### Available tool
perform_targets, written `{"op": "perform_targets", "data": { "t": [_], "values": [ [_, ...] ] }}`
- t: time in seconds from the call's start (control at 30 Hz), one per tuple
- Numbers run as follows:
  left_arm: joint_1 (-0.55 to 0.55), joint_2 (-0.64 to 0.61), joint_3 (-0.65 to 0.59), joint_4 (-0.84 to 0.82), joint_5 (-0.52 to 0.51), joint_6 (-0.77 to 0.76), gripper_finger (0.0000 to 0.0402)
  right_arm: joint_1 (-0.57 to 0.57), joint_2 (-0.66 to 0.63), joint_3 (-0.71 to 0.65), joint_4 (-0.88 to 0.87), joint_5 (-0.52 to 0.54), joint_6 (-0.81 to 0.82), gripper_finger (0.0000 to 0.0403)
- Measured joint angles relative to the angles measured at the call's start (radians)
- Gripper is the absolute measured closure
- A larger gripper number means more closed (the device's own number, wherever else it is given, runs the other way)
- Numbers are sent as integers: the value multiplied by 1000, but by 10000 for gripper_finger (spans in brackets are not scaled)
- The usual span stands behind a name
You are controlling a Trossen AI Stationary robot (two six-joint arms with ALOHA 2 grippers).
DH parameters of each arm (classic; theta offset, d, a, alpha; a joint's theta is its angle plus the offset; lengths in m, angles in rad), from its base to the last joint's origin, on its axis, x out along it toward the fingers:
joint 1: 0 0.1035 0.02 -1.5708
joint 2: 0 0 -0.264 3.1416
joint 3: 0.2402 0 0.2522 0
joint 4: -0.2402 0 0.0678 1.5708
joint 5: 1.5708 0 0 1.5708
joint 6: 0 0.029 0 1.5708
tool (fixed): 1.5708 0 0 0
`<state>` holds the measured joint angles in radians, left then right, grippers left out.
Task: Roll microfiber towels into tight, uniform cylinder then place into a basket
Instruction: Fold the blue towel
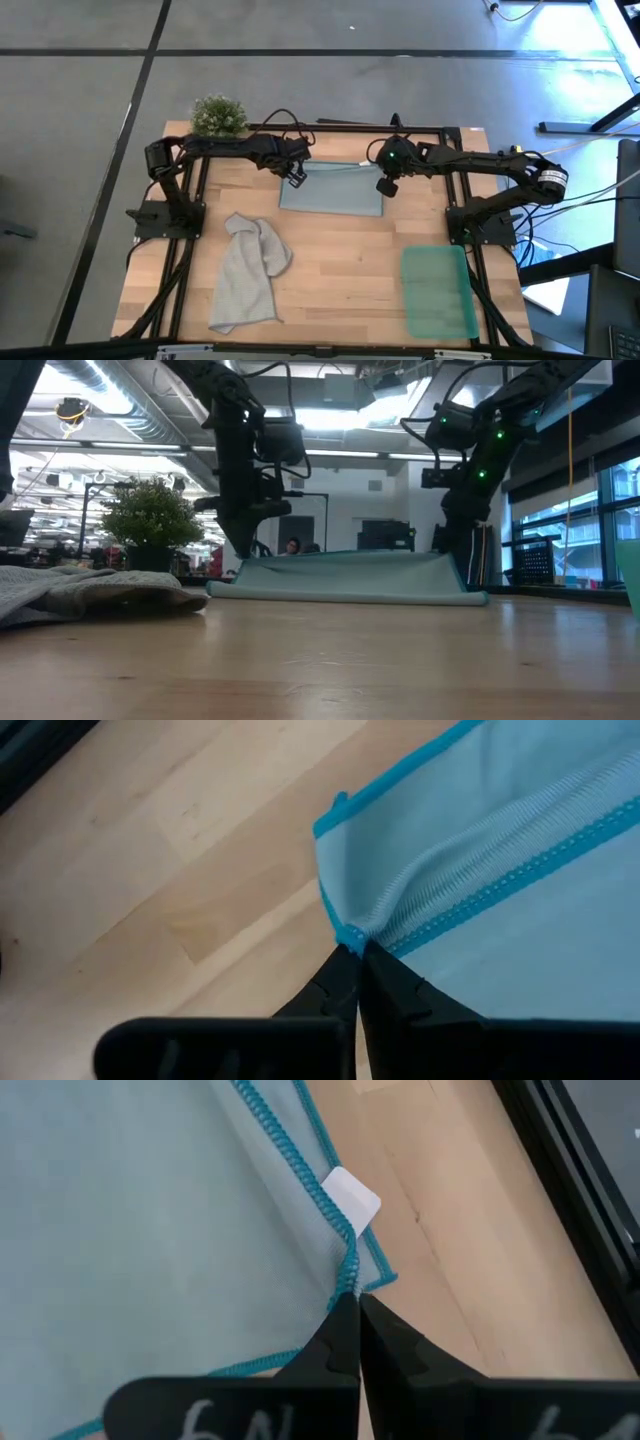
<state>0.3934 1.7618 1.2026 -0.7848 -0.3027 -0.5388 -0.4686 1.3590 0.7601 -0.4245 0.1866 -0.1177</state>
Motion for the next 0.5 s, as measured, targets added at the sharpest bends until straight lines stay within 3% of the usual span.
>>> {"op": "perform_targets", "data": {
  "t": [0.5],
  "values": [
    [26,0,0,44,14,26,337,0,0,0,7,-3,4,327]
  ]
}}
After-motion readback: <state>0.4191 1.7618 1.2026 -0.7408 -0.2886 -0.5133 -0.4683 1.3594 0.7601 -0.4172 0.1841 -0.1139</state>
